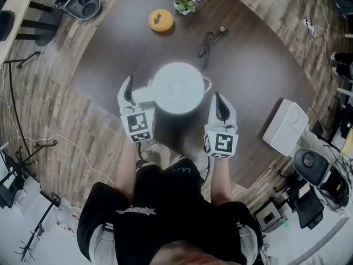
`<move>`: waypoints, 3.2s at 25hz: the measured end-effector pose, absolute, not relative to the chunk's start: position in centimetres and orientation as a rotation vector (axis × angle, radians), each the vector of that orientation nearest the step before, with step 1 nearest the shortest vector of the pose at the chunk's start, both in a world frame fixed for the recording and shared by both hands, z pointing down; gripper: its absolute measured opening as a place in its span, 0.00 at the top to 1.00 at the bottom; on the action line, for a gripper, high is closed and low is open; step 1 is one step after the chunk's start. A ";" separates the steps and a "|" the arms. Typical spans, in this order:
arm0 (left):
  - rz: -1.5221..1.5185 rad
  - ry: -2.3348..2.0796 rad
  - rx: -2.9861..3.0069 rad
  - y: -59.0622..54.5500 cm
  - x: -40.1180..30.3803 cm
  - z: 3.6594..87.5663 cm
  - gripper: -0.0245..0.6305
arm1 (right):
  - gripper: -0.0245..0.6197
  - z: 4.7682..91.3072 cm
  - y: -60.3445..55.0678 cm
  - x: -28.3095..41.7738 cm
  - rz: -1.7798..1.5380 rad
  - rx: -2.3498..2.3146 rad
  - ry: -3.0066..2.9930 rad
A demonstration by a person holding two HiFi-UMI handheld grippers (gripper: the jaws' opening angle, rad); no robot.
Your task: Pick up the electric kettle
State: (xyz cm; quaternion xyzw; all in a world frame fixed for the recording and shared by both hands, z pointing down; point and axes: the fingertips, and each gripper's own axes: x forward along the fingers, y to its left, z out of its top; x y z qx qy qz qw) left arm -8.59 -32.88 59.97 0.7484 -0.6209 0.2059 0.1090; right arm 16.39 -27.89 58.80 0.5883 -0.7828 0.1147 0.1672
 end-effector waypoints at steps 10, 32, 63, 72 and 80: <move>0.608 -1.870 2.263 -34.6 -8.1 59.9 0.82 | 0.95 60.1 -29.2 15.9 0.350 1.642 -2.231; 0.600 -1.989 2.208 -35.2 -8.8 59.6 0.89 | 0.95 59.9 -28.0 17.2 0.347 1.689 -2.200; 0.467 -2.086 2.321 -28.7 -14.1 44.3 0.88 | 0.95 47.6 -20.9 13.6 0.084 1.833 -2.278; 0.452 -2.124 2.313 -20.7 -18.7 40.7 0.87 | 0.95 43.6 -14.7 9.8 -0.006 1.848 -2.329; 0.444 -2.161 2.279 -13.5 -22.7 39.6 0.87 | 0.95 41.7 -9.5 6.1 -0.047 1.815 -2.377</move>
